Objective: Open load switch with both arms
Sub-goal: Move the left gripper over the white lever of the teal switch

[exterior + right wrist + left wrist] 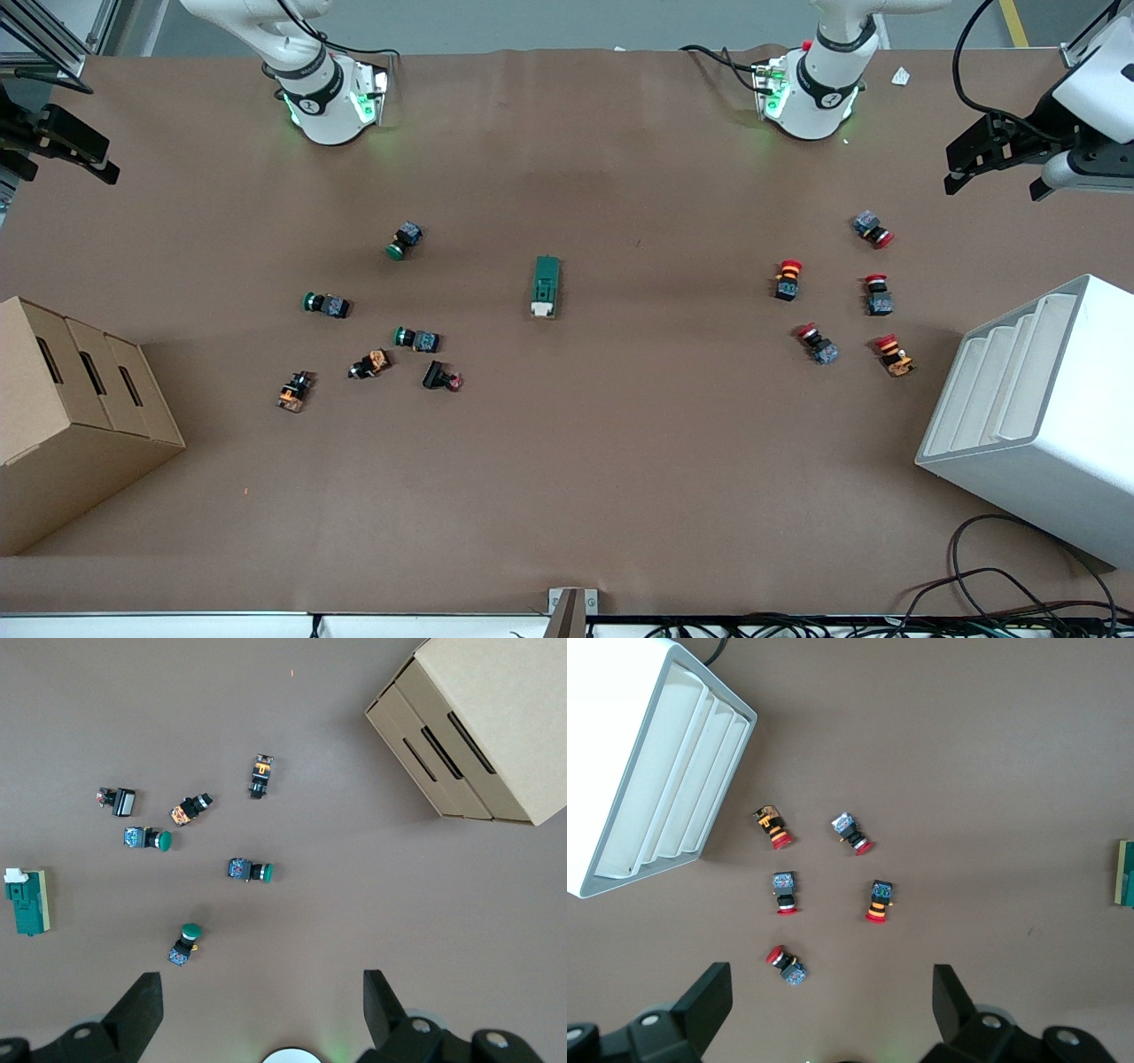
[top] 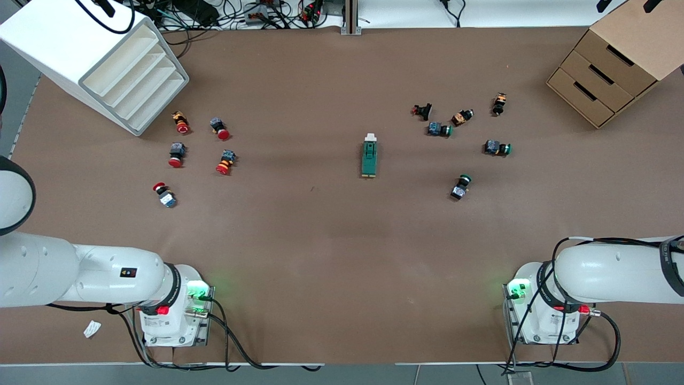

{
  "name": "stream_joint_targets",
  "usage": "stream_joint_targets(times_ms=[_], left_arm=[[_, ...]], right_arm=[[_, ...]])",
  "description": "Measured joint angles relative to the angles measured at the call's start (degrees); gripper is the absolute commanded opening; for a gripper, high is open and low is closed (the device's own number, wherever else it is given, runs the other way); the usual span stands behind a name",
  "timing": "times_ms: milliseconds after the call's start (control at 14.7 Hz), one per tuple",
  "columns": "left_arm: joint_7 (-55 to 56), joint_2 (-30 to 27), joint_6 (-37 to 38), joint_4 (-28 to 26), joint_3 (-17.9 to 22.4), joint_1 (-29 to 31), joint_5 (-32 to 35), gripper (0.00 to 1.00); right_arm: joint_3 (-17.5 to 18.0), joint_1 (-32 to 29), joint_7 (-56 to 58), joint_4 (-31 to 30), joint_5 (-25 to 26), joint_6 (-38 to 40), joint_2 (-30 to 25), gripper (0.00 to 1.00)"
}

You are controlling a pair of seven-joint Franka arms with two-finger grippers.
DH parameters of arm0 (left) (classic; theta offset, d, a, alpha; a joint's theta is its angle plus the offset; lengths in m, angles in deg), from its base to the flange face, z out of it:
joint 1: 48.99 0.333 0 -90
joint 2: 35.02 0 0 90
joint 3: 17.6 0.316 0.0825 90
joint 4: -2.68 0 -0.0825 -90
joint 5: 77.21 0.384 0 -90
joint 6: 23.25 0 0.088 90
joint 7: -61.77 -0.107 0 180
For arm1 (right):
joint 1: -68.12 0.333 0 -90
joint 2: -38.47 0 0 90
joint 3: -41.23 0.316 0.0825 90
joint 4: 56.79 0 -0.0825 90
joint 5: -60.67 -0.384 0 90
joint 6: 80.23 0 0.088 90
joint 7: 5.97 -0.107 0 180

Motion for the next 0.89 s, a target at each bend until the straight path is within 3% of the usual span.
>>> stream_joint_targets(times_ms=[545,886], left_arm=[[-0.01,2.81,-0.01,2.52,-0.81,-1.81,0.0,1.0],[8.34,7.49,-3.07,2.87,-7.28,-7.67,1.01,1.0]], right_arm=[[0.12,0.02,0.01,0.0,0.0,0.06,0.0,1.0],[0.17,0.05,0.01,0.0,0.0,0.05,0.0,1.0]])
